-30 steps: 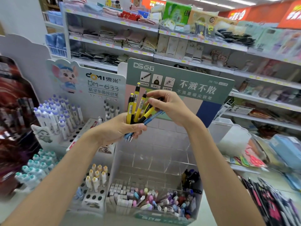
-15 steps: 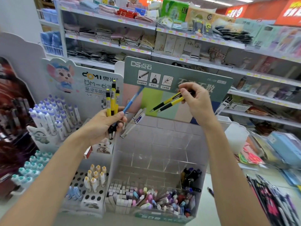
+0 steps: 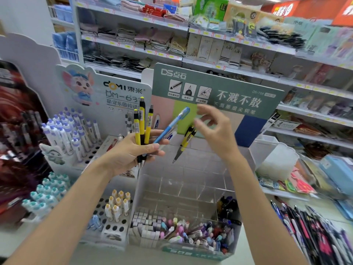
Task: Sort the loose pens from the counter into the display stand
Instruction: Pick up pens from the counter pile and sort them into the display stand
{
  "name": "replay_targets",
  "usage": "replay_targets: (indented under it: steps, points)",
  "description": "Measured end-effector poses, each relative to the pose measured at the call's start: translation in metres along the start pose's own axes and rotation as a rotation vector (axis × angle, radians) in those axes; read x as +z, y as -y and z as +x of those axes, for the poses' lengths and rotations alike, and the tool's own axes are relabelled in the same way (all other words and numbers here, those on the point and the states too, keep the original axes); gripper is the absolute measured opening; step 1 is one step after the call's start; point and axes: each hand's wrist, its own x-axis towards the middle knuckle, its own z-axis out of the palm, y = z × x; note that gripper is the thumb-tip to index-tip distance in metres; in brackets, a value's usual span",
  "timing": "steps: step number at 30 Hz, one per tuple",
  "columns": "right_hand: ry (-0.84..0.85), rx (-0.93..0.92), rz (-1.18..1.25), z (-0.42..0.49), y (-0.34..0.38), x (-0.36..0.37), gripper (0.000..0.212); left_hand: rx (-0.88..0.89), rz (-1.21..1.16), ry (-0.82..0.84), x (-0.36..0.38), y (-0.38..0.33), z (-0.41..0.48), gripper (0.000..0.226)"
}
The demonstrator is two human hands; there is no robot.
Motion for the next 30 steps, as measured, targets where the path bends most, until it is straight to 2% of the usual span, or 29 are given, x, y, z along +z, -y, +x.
replay_targets:
  steps: [2, 4, 5, 7, 9, 11, 14, 18, 21, 24, 26, 30]
  points:
    - [-0.015, 0.001, 0.215, 0.012, 0.023, -0.013, 0.029, -0.027, 0.0, 0.057, 0.001, -0.002, 0.003, 0.08]
    - [0.201, 0.039, 0.263, 0.026, 0.043, -0.026, 0.032, -0.064, 0.004, 0.121, 0.007, -0.004, 0.006, 0.082]
    - [0.359, 0.079, 0.232, 0.03, 0.049, -0.029, 0.036, -0.087, 0.004, 0.152, 0.009, -0.005, 0.007, 0.076]
    - [0.617, 0.164, 0.146, 0.033, 0.053, -0.027, 0.047, -0.13, 0.043, 0.194, 0.014, -0.008, 0.008, 0.05]
    - [0.725, 0.201, 0.119, 0.032, 0.051, -0.022, 0.058, -0.164, 0.151, 0.237, 0.019, -0.01, 0.007, 0.032]
    - [0.767, 0.217, 0.149, 0.029, 0.05, -0.018, 0.065, -0.199, 0.254, 0.3, 0.023, -0.012, 0.006, 0.031]
    - [0.814, 0.177, 0.133, 0.026, 0.052, -0.015, 0.062, -0.256, 0.33, 0.365, 0.03, -0.012, 0.004, 0.038]
    - [0.827, 0.105, 0.122, 0.02, 0.057, -0.014, 0.034, -0.288, 0.31, 0.411, 0.032, -0.013, 0.002, 0.035]
    - [0.727, 0.097, 0.161, 0.018, 0.054, -0.011, 0.011, -0.26, 0.307, 0.408, 0.032, -0.012, 0.003, 0.028]
    - [0.624, 0.126, 0.184, 0.02, 0.045, -0.013, 0.008, -0.163, 0.329, 0.31, 0.031, -0.01, 0.005, 0.011]
    - [0.557, 0.163, 0.247, 0.022, 0.04, -0.02, 0.008, -0.15, 0.316, 0.254, 0.027, -0.01, 0.004, 0.008]
    - [0.47, 0.168, 0.289, 0.026, 0.035, -0.027, 0.008, -0.15, 0.253, 0.185, 0.02, -0.009, 0.003, 0.031]
